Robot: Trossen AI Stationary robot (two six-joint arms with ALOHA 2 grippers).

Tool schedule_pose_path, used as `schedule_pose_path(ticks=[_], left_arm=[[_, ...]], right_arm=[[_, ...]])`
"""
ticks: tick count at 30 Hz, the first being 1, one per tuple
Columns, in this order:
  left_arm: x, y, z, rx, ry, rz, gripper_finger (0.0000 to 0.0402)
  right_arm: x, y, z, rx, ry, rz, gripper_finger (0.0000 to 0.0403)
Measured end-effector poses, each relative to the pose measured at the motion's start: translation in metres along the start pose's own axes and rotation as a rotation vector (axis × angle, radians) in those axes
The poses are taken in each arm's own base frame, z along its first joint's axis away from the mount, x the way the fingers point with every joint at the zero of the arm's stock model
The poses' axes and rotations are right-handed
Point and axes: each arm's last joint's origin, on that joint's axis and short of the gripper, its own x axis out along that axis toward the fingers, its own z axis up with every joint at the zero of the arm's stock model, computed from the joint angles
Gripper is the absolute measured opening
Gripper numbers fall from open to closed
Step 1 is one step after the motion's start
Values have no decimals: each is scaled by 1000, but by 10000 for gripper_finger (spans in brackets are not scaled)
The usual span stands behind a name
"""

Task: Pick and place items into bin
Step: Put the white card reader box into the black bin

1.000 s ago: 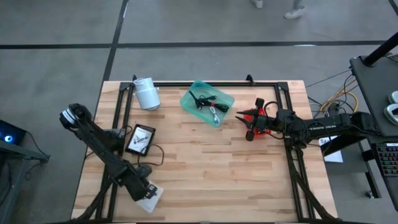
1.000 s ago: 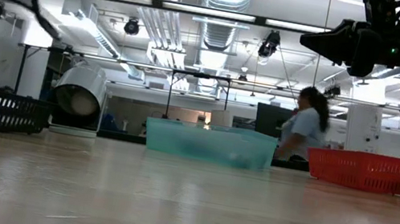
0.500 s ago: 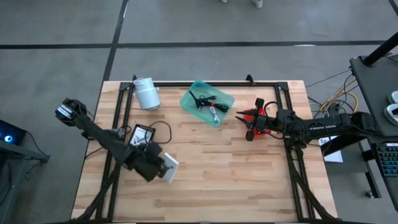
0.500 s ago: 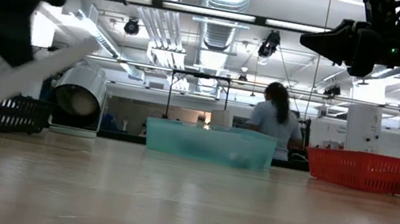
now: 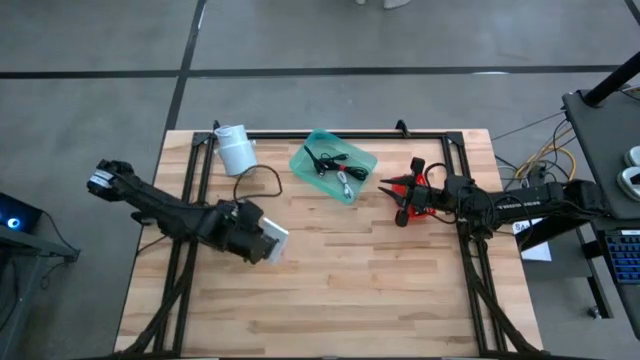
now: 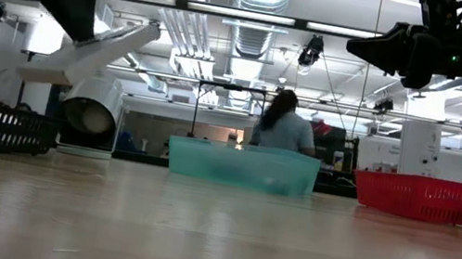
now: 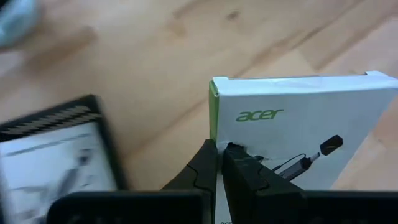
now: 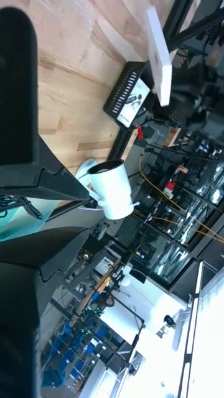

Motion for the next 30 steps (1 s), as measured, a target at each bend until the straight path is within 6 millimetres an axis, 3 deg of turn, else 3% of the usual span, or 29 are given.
schedule_pose_path(ticks=[5,14,30], left_arm=[[-15,11,11,22,24,123,0],[-18,42,4,-104,104,431,0],[6,57,1,-148,161,566,0]], right_arm=[[0,0,0,0,0,0,68],[0,0,0,-3,0,0,68],[0,0,0,-3,0,0,68]])
